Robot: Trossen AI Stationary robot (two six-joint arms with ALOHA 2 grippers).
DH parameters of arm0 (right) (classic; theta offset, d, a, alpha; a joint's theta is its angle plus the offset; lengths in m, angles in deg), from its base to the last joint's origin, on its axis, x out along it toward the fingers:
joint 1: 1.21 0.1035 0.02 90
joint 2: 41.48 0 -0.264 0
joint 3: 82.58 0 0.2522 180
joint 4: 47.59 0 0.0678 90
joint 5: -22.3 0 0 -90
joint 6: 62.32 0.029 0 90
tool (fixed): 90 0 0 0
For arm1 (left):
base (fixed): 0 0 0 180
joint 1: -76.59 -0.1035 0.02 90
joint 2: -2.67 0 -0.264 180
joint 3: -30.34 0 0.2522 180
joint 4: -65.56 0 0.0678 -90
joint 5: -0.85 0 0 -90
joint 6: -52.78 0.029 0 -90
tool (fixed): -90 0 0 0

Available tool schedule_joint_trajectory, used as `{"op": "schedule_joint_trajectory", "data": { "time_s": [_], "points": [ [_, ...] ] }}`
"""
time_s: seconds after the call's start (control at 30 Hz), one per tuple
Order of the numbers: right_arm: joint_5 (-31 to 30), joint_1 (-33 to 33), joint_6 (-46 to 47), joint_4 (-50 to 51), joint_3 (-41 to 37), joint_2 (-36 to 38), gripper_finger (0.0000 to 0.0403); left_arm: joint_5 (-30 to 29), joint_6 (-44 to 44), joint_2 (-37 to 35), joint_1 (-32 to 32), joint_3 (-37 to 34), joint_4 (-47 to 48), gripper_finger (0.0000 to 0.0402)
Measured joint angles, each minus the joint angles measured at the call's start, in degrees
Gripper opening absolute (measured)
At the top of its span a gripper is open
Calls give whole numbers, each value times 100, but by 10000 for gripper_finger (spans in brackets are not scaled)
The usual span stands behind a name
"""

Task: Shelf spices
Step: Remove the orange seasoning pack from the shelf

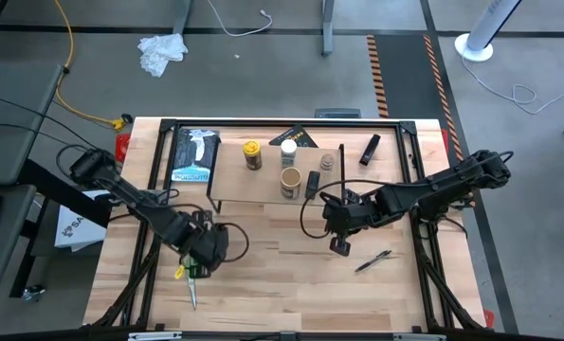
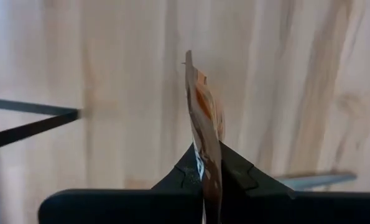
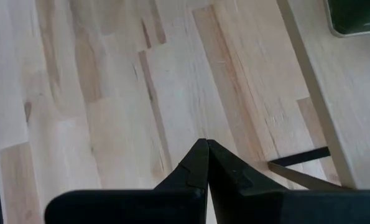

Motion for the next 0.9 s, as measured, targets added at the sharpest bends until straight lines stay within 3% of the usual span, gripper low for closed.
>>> {"op": "schedule_joint_trajectory", "data": {
  "time_s": [0.13,0.3,0.47,0.7,0.9],
  "points": [
    [55,-42,1,-66,0,0,0,9,-109,3,-13,-388,-323,11],
    [120,-95,3,-77,0,0,0,-435,92,-79,-14,-390,-353,29],
    [124,-135,4,-97,0,2,0,-806,17,-113,-56,-582,-344,82],
    [129,-154,68,-136,2,2,0,-773,-270,-113,-162,-940,-365,161],
    [128,-154,51,-136,2,2,0,-604,-268,-113,-198,-803,-459,197]
  ]
}}
